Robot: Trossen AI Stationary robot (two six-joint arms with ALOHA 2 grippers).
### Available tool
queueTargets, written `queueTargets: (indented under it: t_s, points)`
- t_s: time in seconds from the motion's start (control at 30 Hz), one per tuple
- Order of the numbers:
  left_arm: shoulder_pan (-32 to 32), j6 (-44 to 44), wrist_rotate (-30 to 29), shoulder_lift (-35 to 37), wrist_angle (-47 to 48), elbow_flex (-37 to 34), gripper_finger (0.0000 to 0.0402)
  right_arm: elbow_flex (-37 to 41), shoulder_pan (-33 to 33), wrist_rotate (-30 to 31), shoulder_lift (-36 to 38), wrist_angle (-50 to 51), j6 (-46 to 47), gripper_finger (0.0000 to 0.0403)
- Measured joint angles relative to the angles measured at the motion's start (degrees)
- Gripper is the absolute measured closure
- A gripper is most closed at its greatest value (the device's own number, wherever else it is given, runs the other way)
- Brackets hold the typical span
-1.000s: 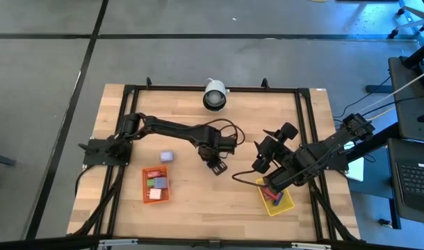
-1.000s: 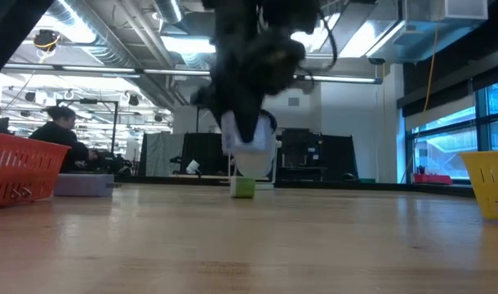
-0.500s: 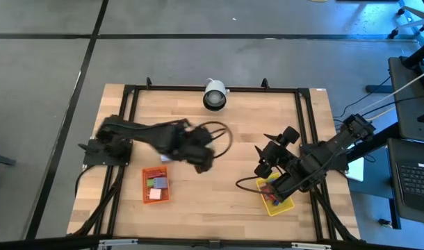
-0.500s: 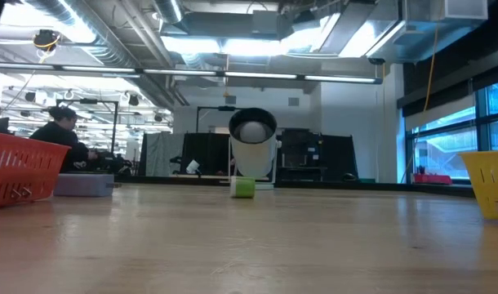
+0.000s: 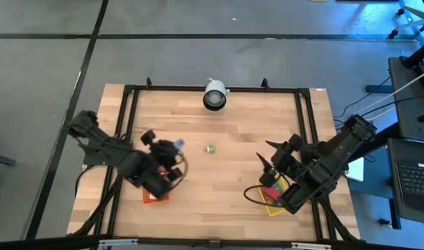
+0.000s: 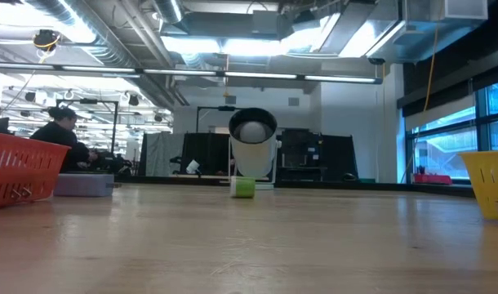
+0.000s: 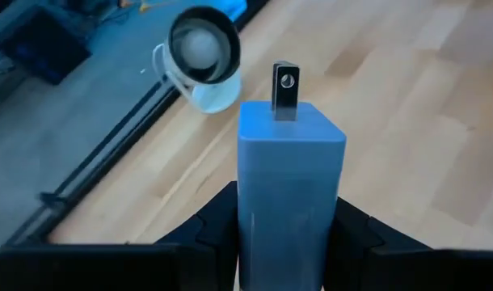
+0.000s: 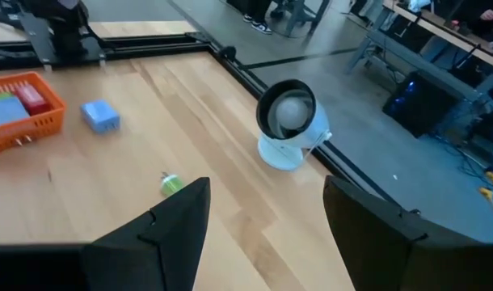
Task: Pick & Place Office items
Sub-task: Put the right light blue charger adapter into the orange basket
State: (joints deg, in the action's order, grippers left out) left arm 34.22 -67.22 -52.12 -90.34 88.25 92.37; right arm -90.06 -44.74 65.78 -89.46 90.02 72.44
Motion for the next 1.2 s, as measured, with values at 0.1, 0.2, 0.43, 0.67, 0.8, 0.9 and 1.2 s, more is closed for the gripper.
queueTargets:
  t_s: [0.1,0.2,0.43,0.67,0.8,0.9,1.2]
  points:
    - [2.58,-2.16,-1.69,6.71,-8.02,-10.88,0.0288,0.0,-0.36,-0.01,0.0,0.0,0.7,0.016]
    - [4.7,-1.41,-2.07,12.78,-18.27,-21.01,0.0288,0.0,-0.39,-0.03,-0.01,0.0,1.68,0.016]
    - [9.59,-5.39,2.61,22.64,-29.5,-39.3,0.0288,0.0,-0.39,-0.86,0.0,-0.04,3.82,0.016]
    - [16.93,2.41,4.43,28.91,-40.26,-48.0,0.0288,0.0,-0.39,-1.88,-0.01,-0.07,5.21,0.016]
    - [21.09,4.99,6.02,31.3,-42.59,-49.76,0.0288,0.0,-0.39,-2.16,-0.01,-0.24,5.78,0.016]
    - [22.66,3.12,7.74,31.67,-43.2,-50.17,0.0288,0.0,-0.37,-2.16,0.0,-0.24,6.54,0.016]
    - [22.16,-3.87,14.83,29.41,-47.52,-56.88,0.0288,0.0,-0.37,-1.33,-0.01,-0.87,6.63,0.016]
